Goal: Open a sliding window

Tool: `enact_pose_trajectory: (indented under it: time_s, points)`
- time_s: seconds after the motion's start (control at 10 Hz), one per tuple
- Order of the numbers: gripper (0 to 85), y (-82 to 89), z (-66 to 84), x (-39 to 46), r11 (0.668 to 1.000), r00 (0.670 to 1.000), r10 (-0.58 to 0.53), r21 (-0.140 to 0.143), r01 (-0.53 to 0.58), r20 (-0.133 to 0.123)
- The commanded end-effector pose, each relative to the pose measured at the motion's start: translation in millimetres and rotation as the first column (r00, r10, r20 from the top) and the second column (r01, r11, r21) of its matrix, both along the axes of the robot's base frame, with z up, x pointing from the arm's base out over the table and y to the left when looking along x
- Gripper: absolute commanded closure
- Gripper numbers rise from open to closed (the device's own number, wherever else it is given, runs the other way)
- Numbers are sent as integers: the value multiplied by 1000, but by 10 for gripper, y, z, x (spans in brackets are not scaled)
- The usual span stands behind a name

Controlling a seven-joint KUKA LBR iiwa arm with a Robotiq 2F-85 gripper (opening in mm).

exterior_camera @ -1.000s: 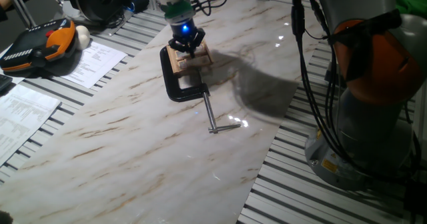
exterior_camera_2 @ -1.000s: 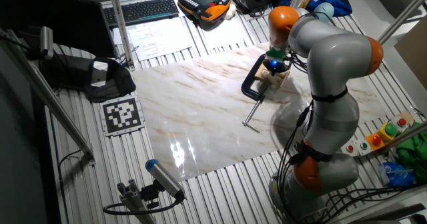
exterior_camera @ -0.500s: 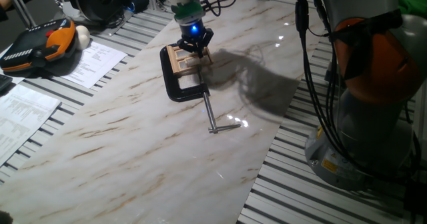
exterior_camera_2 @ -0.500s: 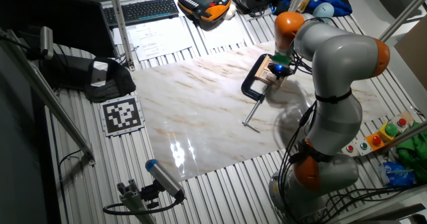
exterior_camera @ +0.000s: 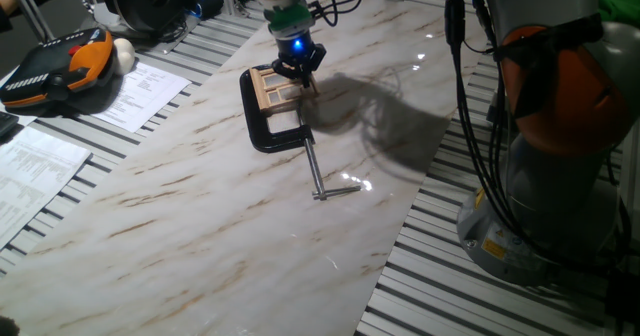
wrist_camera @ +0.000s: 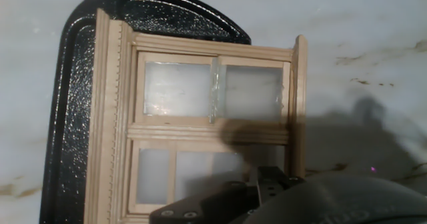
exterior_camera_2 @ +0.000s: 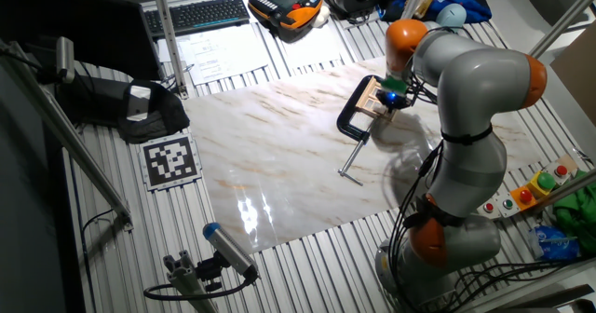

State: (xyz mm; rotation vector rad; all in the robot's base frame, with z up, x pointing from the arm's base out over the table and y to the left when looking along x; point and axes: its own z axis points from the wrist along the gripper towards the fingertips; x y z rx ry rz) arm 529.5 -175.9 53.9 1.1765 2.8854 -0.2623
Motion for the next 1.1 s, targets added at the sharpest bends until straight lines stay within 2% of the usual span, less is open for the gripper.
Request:
enact_pose_trajectory:
  time_s: [0.0,1.0]
  points:
    - [850,-3,-14,-5,1000,1000,-1,0,1,2]
    - [850,19,-99,24,1000,1000,-21,7,21,0]
